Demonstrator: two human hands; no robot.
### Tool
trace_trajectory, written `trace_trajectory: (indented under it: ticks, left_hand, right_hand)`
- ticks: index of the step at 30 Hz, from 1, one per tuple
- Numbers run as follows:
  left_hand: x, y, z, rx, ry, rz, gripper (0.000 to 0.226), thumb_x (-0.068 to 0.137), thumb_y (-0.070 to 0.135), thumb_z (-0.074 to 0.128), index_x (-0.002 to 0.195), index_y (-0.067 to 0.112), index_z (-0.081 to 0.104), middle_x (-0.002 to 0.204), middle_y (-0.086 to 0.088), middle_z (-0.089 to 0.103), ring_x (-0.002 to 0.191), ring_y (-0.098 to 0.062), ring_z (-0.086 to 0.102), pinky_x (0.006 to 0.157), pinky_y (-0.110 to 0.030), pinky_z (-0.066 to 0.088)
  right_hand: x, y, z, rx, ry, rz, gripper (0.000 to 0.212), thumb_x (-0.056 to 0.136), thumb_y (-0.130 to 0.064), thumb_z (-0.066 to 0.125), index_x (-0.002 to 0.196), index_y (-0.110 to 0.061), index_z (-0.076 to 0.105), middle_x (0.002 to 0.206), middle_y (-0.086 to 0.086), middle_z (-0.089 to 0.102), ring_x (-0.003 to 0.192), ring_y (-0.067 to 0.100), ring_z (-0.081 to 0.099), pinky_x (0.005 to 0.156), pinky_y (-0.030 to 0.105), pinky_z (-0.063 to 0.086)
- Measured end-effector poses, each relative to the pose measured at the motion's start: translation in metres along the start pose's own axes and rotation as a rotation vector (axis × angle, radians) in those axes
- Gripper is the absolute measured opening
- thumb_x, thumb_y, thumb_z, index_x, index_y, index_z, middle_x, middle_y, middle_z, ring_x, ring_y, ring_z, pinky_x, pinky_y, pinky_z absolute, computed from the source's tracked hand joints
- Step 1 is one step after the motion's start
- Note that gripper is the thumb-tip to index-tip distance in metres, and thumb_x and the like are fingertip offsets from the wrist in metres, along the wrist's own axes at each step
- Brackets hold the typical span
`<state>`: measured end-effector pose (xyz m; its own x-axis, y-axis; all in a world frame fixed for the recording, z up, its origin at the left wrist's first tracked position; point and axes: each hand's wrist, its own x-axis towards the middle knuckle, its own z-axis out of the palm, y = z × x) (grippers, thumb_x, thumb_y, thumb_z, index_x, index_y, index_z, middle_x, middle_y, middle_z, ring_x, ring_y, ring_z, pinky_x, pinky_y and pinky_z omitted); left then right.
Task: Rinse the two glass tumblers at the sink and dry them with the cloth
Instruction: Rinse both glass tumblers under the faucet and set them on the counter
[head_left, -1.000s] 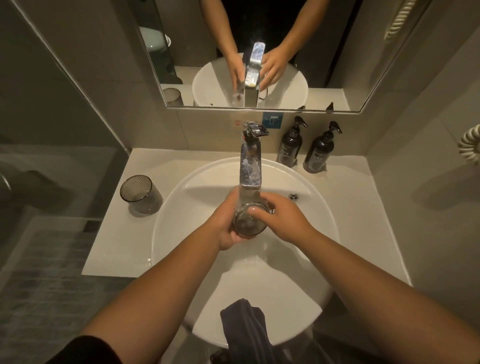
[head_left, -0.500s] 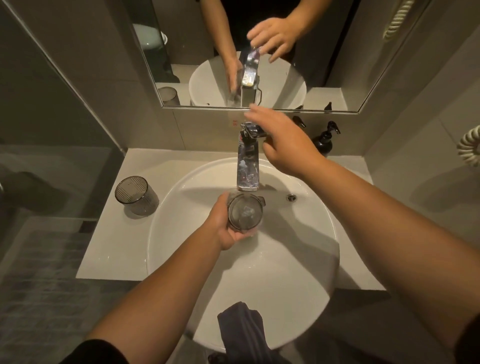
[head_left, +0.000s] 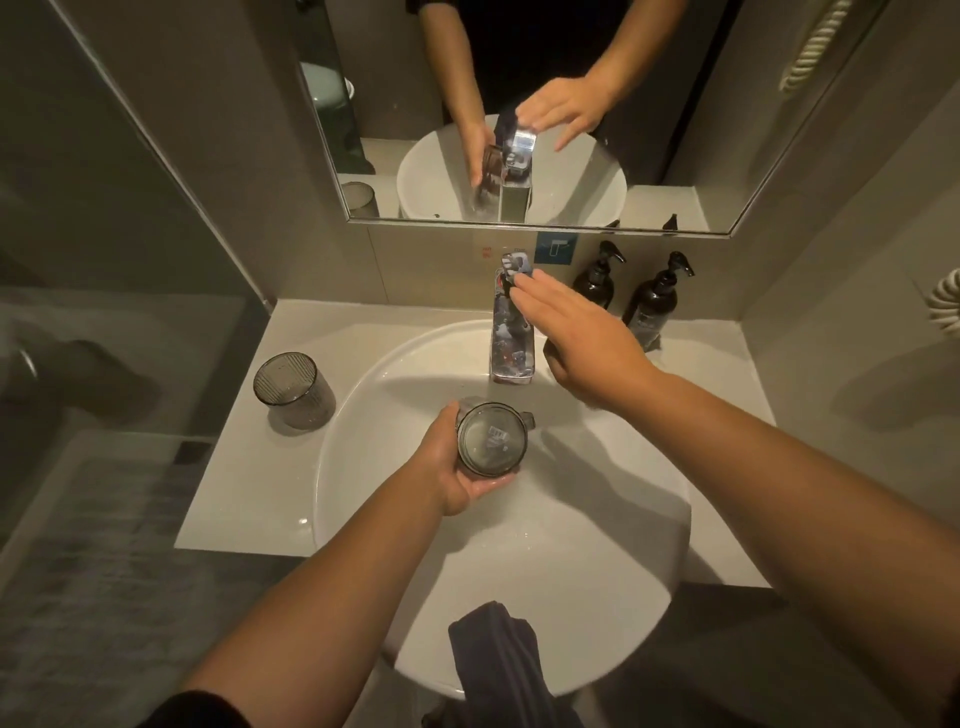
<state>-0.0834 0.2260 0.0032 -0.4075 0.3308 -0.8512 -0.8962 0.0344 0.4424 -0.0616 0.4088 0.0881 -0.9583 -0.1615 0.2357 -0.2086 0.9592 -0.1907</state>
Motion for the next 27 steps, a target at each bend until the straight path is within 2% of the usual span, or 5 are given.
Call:
trace_trajectory:
  ticks: [8, 11, 15, 20, 27]
  left_hand:
    - [-0.032, -0.019, -0.028, 0.087, 0.007, 0.207, 0.042, 0.100, 0.058, 0.044, 0.100, 0.021, 0.067, 0.084, -0.001, 0.080, 0.079, -0.019, 0.075, 0.074, -0.037, 0.060]
    - [-0.042, -0.031, -0.045, 0.145, -0.035, 0.368, 0.035, 0.099, 0.049, 0.054, 0.112, 0.021, 0.069, 0.102, -0.003, 0.080, 0.092, -0.021, 0.076, 0.088, -0.042, 0.060]
    - [-0.059, -0.045, -0.062, 0.348, 0.097, 0.645, 0.069, 0.076, 0.051, 0.074, 0.135, 0.034, 0.044, 0.131, 0.004, 0.063, 0.117, -0.017, 0.064, 0.101, -0.047, 0.054]
    - [-0.086, -0.044, -0.085, 0.579, 0.162, 0.832, 0.083, 0.092, 0.034, 0.070, 0.152, 0.041, 0.013, 0.152, 0.012, 0.033, 0.135, -0.010, 0.042, 0.110, -0.036, 0.043]
    - [-0.116, -0.035, -0.129, 0.545, 0.209, 0.972, 0.037, 0.101, 0.012, 0.054, 0.117, 0.045, 0.052, 0.122, 0.024, 0.061, 0.118, 0.006, 0.058, 0.101, -0.017, 0.049]
  right_hand:
    - [-0.044, -0.029, 0.010, 0.489, 0.272, 0.572, 0.043, 0.092, -0.006, 0.048, 0.134, -0.011, 0.052, 0.137, 0.006, 0.050, 0.125, 0.019, 0.048, 0.101, 0.030, 0.040]
    - [-0.069, -0.058, 0.027, 0.642, 0.042, 0.725, 0.028, 0.093, -0.015, 0.051, 0.117, -0.018, 0.064, 0.120, -0.001, 0.060, 0.099, 0.015, 0.060, 0.084, 0.025, 0.041]
    - [-0.075, -0.102, 0.033, 0.879, -0.267, 0.654, 0.025, 0.092, -0.034, 0.060, 0.115, -0.026, 0.062, 0.117, -0.008, 0.064, 0.097, 0.006, 0.062, 0.084, 0.027, 0.048]
    - [-0.058, -0.132, 0.030, 1.161, -0.320, 0.551, 0.038, 0.089, -0.041, 0.062, 0.125, -0.030, 0.057, 0.122, -0.014, 0.064, 0.107, 0.000, 0.061, 0.088, 0.027, 0.049]
    - [-0.034, -0.150, 0.046, 1.085, -0.229, 0.469, 0.069, 0.072, -0.020, 0.083, 0.128, -0.031, 0.045, 0.122, -0.018, 0.054, 0.116, 0.004, 0.053, 0.095, 0.024, 0.045]
